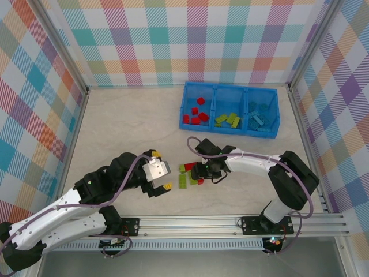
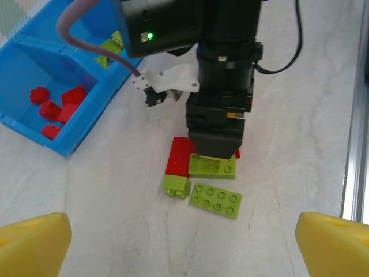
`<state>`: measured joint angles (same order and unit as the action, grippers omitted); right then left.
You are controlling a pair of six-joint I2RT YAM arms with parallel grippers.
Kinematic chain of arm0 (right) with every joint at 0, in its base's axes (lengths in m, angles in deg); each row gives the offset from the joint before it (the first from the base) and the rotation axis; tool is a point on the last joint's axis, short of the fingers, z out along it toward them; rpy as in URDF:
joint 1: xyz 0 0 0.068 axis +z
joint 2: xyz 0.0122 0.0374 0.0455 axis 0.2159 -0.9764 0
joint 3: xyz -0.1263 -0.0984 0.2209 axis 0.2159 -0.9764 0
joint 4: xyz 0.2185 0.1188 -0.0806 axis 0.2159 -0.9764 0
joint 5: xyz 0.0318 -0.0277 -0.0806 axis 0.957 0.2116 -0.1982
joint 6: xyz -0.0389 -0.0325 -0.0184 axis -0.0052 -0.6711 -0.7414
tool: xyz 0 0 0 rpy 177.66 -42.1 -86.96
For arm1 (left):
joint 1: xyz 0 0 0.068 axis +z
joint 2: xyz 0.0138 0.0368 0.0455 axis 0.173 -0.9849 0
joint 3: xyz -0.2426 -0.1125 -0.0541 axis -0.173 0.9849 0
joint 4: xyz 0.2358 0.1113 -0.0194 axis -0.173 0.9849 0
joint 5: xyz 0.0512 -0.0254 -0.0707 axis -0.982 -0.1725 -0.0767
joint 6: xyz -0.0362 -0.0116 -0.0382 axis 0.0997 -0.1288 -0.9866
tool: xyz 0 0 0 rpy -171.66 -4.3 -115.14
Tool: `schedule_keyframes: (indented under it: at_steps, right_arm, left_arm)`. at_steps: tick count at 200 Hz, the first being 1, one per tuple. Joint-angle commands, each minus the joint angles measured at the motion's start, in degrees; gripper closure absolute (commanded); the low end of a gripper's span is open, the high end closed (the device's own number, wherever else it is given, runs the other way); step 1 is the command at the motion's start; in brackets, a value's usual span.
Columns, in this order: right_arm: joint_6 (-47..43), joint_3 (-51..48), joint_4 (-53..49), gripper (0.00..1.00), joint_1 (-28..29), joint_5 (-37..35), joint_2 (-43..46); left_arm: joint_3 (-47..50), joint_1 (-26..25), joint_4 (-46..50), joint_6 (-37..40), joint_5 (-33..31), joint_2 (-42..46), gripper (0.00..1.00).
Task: Sort the legos into containers by color
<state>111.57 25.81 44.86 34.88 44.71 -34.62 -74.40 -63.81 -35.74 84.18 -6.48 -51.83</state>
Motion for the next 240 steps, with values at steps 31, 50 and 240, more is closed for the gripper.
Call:
schedule_keyframes:
  at_steps: [31,50,240]
  right_arm:
    - [1.0,-2.6,-0.4,0.61,0.3,-5.8,1.3]
    - [1.1,-3.1,-0.5,0.67,0.3,-6.4,3.0]
    - [-30.0,54.2,-0.6,0.84,-13.6,-24.3,-26.6]
  left_arm:
    - [0.9,0.7,1.1,2.9,3.1,0.4,0.0]
    - [0.9,0.7,1.4,3.4,2.9,0.4,0.0]
    - [0.6,0.8,-1.2,-1.9,-13.6,2.9,0.0]
